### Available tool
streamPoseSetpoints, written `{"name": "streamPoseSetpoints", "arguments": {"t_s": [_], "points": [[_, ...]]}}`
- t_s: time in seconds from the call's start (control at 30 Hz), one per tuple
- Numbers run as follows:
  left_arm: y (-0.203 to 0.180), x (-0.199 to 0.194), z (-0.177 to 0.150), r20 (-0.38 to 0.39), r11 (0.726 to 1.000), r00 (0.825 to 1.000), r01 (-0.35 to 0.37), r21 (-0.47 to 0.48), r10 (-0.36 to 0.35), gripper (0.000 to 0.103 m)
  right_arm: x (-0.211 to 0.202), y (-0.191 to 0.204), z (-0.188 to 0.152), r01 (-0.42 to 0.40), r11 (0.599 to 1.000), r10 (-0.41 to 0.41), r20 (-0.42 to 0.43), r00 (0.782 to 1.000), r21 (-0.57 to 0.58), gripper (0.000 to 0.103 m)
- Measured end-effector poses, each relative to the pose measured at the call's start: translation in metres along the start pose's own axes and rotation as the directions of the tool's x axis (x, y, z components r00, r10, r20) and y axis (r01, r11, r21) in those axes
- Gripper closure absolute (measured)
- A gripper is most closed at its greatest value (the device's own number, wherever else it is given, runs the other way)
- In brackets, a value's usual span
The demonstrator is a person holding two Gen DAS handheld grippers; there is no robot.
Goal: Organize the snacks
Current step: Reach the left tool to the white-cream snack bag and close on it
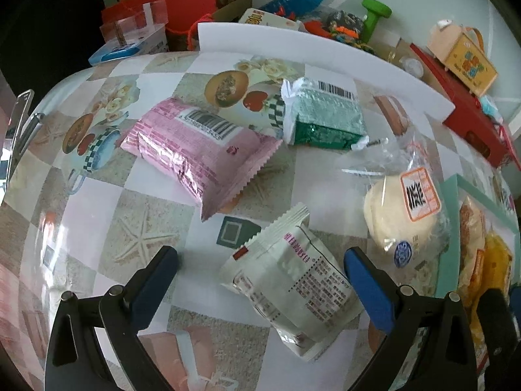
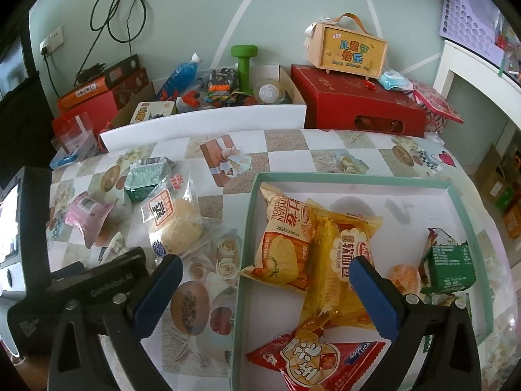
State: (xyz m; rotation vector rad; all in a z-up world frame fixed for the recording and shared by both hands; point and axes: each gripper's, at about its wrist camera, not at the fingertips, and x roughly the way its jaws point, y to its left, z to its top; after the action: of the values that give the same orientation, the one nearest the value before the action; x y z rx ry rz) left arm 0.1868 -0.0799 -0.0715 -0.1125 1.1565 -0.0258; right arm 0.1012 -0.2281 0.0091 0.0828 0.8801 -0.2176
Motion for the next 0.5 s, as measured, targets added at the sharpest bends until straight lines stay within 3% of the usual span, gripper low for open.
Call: {"name": "streamPoseSetpoints", "arguments": {"t_s": [0.5], "points": [[0.025, -0.001, -0.012, -0.073, 0.999, 0.996, -0.046, -0.005, 0.045, 0.002, 0.003, 0.002, -0.002, -0.007, 1.0, 0.007, -0.01, 1.0, -0.003, 0.0]]}}
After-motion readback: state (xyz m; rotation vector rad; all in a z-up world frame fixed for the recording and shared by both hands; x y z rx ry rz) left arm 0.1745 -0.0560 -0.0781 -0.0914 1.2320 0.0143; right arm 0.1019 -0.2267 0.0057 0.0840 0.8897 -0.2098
